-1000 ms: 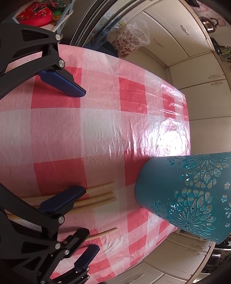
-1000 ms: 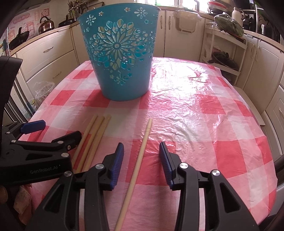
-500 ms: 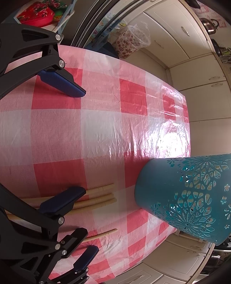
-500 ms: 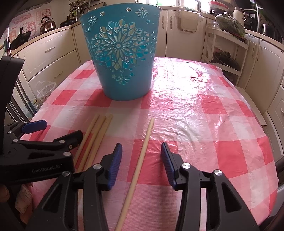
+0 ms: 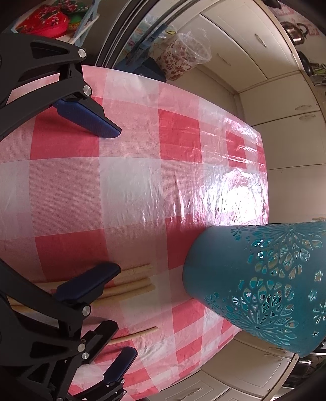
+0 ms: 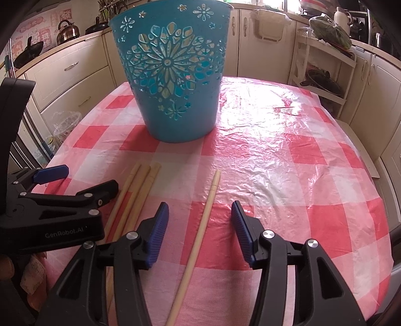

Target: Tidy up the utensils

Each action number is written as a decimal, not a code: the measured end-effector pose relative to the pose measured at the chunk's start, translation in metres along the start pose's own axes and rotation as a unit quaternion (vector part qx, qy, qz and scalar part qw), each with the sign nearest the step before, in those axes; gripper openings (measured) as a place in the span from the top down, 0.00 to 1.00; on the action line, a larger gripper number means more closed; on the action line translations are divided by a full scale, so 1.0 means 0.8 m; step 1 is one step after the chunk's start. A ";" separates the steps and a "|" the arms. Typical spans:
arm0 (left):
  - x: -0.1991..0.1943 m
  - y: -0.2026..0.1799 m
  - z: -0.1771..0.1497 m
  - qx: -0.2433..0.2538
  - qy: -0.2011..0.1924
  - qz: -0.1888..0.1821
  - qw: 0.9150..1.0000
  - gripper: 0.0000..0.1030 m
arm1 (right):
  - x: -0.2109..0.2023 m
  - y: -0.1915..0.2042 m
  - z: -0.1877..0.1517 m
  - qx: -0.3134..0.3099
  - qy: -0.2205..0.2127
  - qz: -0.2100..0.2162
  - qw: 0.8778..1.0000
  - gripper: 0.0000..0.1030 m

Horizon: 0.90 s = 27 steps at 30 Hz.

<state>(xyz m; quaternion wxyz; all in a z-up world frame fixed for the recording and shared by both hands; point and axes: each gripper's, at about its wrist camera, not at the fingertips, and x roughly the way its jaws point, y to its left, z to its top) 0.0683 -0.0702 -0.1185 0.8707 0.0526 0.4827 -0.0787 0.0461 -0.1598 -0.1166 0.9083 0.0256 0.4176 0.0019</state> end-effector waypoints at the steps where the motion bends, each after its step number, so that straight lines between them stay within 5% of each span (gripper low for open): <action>1: 0.002 0.001 0.004 0.002 0.000 -0.002 1.000 0.07 | 0.001 0.000 0.001 0.000 0.002 0.000 1.000 0.51; 11: 0.027 0.008 0.038 0.022 -0.004 -0.009 1.000 0.07 | 0.014 -0.024 0.023 0.019 0.015 0.006 1.000 0.54; 15: 0.034 0.010 0.048 0.019 -0.009 -0.006 1.000 0.07 | 0.028 -0.044 0.038 0.029 0.019 -0.006 0.999 0.39; 18: 0.036 0.009 0.050 0.014 -0.012 0.003 1.000 0.06 | 0.043 -0.051 0.047 0.027 0.044 -0.045 0.998 0.07; 27: 0.034 0.008 0.048 0.008 -0.011 0.004 1.000 0.06 | 0.048 -0.058 0.048 0.033 0.051 -0.046 0.997 0.06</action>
